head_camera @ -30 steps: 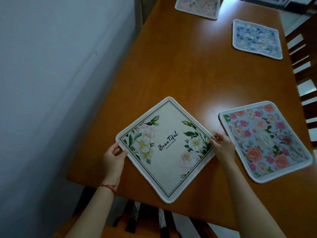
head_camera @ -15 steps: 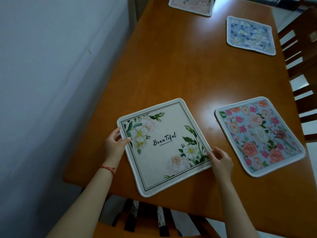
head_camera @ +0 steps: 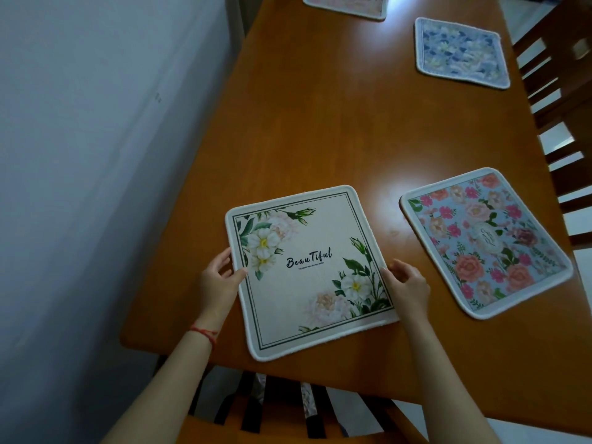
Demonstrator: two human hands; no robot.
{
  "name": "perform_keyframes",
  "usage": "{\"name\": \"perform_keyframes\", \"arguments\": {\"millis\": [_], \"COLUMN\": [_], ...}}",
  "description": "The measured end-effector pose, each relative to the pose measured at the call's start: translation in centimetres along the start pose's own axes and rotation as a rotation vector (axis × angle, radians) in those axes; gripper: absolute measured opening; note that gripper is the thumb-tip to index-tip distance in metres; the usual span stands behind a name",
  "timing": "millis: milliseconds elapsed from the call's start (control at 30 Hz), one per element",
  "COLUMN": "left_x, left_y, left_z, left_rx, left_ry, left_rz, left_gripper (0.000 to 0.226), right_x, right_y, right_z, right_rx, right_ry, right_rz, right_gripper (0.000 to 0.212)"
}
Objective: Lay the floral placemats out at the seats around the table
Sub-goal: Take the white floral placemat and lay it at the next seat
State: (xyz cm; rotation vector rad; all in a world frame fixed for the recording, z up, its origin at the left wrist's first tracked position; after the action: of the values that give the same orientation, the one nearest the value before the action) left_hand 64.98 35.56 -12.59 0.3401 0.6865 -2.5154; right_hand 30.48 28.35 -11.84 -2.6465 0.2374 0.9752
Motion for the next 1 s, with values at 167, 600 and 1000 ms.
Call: {"name": "perform_keyframes", "arguments": {"millis": [167,600,1000], "left_x": [1.0,1.9,0.7], "left_y": [-1.4,3.3,2.3], "left_z": [-1.6,2.0,1.4], "left_rx": [-0.029,0.050,0.060], "left_ry": [-0.034,-0.010,-0.024], "left_rz": [-0.002,-0.105,-0.079], "left_gripper": [0.057,0.054,0.045], "right_x": [0.4,1.4,1.7], "right_y": [0.5,-4.1,-3.8], "right_z": [-0.9,1.2,0.9], "right_rx": [-0.036,0.091,0.095], "right_ry": [0.010,0.174,0.215], "right_rz": [-0.024,0.108,0.126], "right_gripper": [0.044,0.044,0.045]}}
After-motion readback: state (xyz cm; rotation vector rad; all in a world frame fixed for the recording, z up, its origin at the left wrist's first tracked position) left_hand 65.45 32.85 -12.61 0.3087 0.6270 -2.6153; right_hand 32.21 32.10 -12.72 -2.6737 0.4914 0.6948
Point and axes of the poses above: each hand's wrist, its own y-axis towards the middle knuckle, its own x-axis out of the palm, z = x × y, the point moved 6 cm from there along y, towards the middle knuckle, and after that the axes turned 2 degrees about y, right-handed, at the moved point
